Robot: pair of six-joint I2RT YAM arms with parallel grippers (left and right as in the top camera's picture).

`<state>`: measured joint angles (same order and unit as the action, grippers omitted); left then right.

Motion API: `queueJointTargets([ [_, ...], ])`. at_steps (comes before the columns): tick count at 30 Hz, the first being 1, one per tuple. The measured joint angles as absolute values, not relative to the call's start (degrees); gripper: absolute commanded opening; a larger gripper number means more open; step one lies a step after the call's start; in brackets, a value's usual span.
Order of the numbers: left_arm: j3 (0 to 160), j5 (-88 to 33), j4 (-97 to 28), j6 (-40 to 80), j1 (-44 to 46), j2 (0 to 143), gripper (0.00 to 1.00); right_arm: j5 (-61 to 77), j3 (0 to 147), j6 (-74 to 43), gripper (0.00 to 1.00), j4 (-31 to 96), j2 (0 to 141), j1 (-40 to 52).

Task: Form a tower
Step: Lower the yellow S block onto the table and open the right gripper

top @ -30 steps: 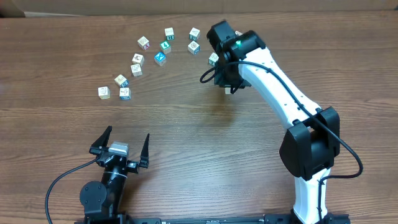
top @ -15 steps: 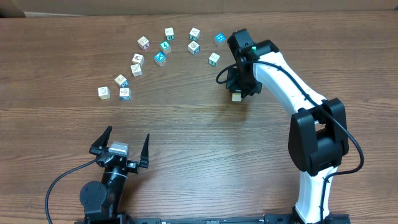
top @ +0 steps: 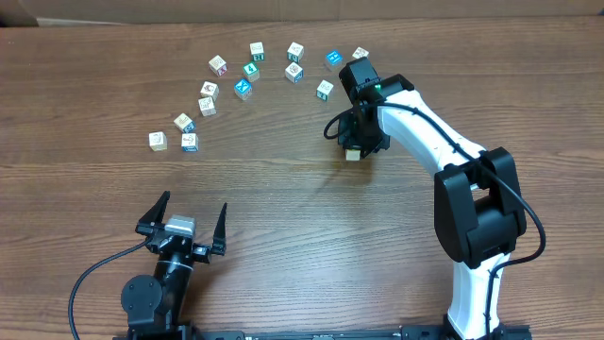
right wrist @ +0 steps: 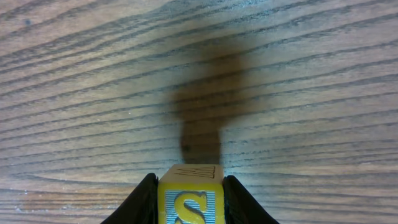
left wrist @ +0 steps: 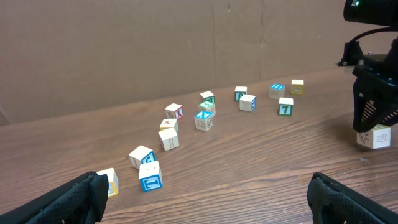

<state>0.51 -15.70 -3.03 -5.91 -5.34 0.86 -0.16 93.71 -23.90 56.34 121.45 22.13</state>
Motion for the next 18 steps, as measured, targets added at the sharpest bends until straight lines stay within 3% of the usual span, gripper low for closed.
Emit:
queueJointTargets([
  [6, 0.51, -15.7, -3.03, -5.91, -5.34, 0.86, 0.99, -0.01, 90.5, -23.9, 0.28, 52.82, 121.32, 22.13],
  [12, 0.51, -15.7, -3.03, -5.91, -5.34, 0.86, 0.99, 0.01, 89.54, -23.83, 0.39, 51.94, 121.23, 22.13],
  [18, 0.51, -15.7, -3.03, -5.91, -5.34, 0.86, 0.99, 0.03, 89.12, -23.73, 0.43, 52.29, 121.23, 22.11],
])
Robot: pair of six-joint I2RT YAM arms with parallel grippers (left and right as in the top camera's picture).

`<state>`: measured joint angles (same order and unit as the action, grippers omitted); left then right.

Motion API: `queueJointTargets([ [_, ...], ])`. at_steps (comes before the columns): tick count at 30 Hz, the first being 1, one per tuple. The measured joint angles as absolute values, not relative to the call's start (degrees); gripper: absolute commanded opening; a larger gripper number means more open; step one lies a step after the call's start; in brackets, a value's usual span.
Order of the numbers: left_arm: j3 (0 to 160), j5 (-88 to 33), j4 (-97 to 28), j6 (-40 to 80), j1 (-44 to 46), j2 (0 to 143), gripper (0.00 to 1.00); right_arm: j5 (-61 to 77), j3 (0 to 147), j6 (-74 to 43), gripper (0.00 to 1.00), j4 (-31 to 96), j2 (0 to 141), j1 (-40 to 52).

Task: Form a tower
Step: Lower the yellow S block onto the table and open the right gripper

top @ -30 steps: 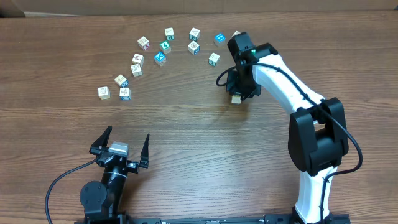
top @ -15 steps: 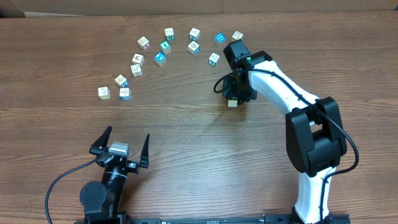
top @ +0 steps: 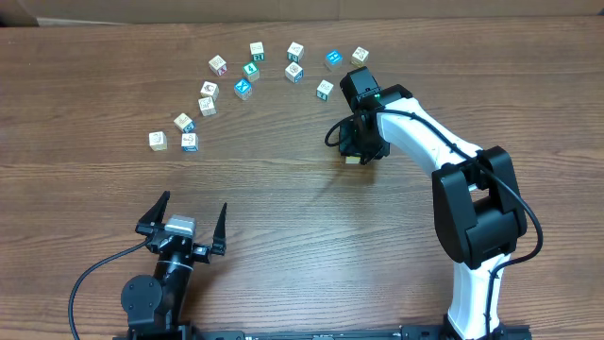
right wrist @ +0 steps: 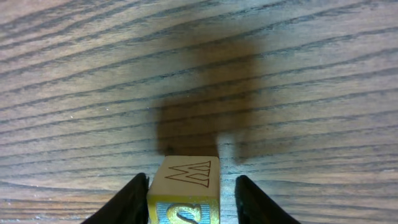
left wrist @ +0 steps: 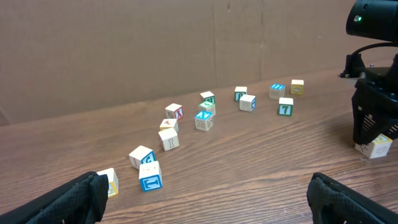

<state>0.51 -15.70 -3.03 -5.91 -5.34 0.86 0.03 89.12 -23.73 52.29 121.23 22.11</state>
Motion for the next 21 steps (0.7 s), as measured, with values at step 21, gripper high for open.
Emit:
queueJointTargets([
  [21, 0.51, -15.7, -3.03, -5.91, -5.34, 0.86, 1.0, 0.03, 89.12, -22.15, 0.28, 54.68, 121.23, 22.11],
])
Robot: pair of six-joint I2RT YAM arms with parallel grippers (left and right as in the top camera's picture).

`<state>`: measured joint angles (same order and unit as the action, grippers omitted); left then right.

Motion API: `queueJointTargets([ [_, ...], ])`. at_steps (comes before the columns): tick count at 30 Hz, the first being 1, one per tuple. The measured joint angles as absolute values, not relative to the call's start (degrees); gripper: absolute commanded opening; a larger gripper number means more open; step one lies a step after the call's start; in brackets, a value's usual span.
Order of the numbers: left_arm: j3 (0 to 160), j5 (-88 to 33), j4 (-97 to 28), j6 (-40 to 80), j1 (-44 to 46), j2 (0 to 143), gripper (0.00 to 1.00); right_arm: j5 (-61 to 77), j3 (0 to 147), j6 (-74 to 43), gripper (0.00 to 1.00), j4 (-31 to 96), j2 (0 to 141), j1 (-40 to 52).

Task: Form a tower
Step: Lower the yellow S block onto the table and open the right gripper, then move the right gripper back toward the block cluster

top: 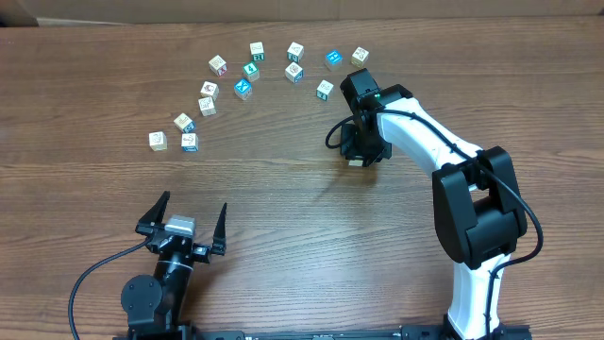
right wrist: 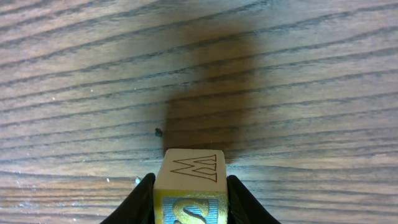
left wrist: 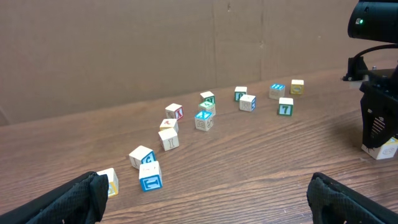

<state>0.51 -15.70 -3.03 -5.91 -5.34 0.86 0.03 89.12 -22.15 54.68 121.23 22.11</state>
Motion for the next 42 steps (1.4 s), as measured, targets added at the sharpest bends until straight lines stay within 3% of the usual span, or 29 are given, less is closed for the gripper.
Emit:
queueJointTargets([
  [4, 0.51, -15.7, -3.03, -5.91, -5.34, 0.86, 0.99, 0.03, 89.12, -20.71, 0.29, 54.68, 121.23, 22.11],
  [11, 0.51, -15.7, -3.03, -5.91, -5.34, 0.86, 1.0, 0.03, 89.12, -19.66, 0.47, 54.06, 121.23, 22.13],
  [24, 0.51, -15.7, -3.03, -5.91, -5.34, 0.86, 0.99, -0.64, 90.91, -19.35, 0.64, 54.59, 121.27, 21.93],
  [30, 0.51, -15.7, -3.01, -5.91, -5.34, 0.86, 1.0, -1.96, 107.28, -16.78, 0.77, 63.09, 121.4, 20.88],
  [33, 0.51, -15.7, -3.03, -5.91, -5.34, 0.86, 0.99, -2.42, 118.72, -15.84, 0.77, 64.55, 121.38, 20.64],
  [37, 0.51, -15.7, -3.03, -5.91, -5.34, 0.86, 1.0, -2.61, 127.83, -15.16, 0.78, 61.6, 121.21, 20.67],
  [42, 0.51, -15.7, -3.03, -5.91, -5.34, 0.86, 0.99, -2.92, 128.53, -15.2, 0.81, 54.96, 121.1, 20.67],
])
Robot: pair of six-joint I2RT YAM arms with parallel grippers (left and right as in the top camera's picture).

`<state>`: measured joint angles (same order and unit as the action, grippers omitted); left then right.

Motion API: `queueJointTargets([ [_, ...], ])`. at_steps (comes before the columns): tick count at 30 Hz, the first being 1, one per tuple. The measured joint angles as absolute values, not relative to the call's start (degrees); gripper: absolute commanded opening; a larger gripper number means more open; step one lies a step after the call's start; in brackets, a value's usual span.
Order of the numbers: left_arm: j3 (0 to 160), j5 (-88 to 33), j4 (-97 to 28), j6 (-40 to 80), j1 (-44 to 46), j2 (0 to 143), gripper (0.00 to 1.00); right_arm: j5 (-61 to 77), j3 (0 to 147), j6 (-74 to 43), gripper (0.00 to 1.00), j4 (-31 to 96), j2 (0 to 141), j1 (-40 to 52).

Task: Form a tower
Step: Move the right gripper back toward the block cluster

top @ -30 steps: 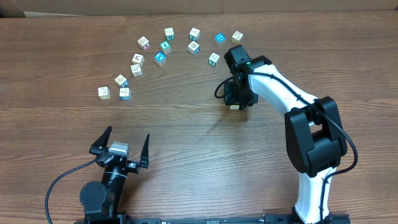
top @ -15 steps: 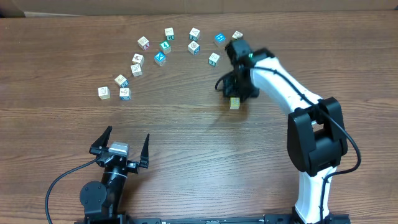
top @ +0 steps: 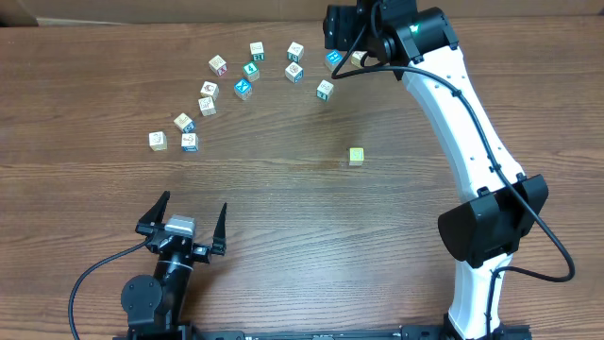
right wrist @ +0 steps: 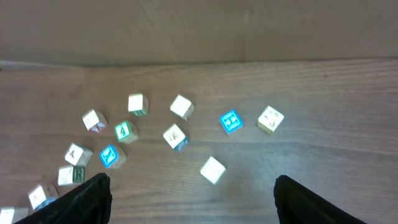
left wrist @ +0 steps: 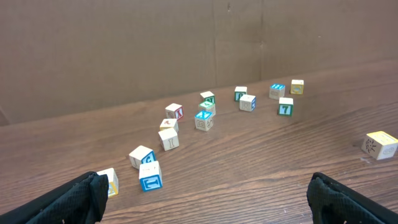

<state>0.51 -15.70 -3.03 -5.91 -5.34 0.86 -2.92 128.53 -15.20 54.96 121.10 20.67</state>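
A yellow-edged letter block [top: 356, 156] stands alone on the wooden table [top: 283, 198], right of the middle; the left wrist view shows it at the right edge [left wrist: 380, 145]. My right gripper [top: 344, 33] is raised over the far blocks, open and empty [right wrist: 194, 202]. Below it lie a white block [right wrist: 212, 169], a blue block [right wrist: 230, 121] and a tan block [right wrist: 270, 119]. My left gripper [top: 189, 219] rests open near the front edge [left wrist: 202, 199], far from every block.
Several more letter blocks lie in an arc across the far left of the table [top: 203, 99]. A cardboard wall [left wrist: 186, 43] closes the far side. The right arm [top: 462, 113] spans the right side of the table.
My right gripper has let go of the yellow block, opened, and now sits high over the far blocks. The block stays on the table. The left arm has not moved.
My right gripper held the yellow S block low over the table's middle. Then its fingers stood a little apart from the block, then close against it again, slightly nearer. Now the block stands free and the gripper is open above the far cluster.
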Motion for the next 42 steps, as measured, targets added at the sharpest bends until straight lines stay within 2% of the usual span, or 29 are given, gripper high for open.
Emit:
queueJointTargets([
  [19, 0.51, -15.7, -3.03, -5.91, -5.34, 0.86, 0.99, -3.01, 127.46, -17.56, 0.88, 51.44, 138.26, 20.67],
  [29, 0.51, -15.7, -3.03, -5.91, -5.34, 0.86, 1.0, -3.01, 127.46, -17.58, 0.89, 47.48, 139.72, 20.67],
  [34, 0.51, -15.7, -3.03, -5.91, -5.34, 0.86, 1.0, -2.98, 127.46, -17.74, 0.95, 45.56, 141.03, 20.67],
  [42, 0.51, -15.7, -3.03, -5.91, -5.34, 0.86, 1.0, -3.22, 127.46, -17.76, 0.95, 42.89, 142.74, 20.67],
])
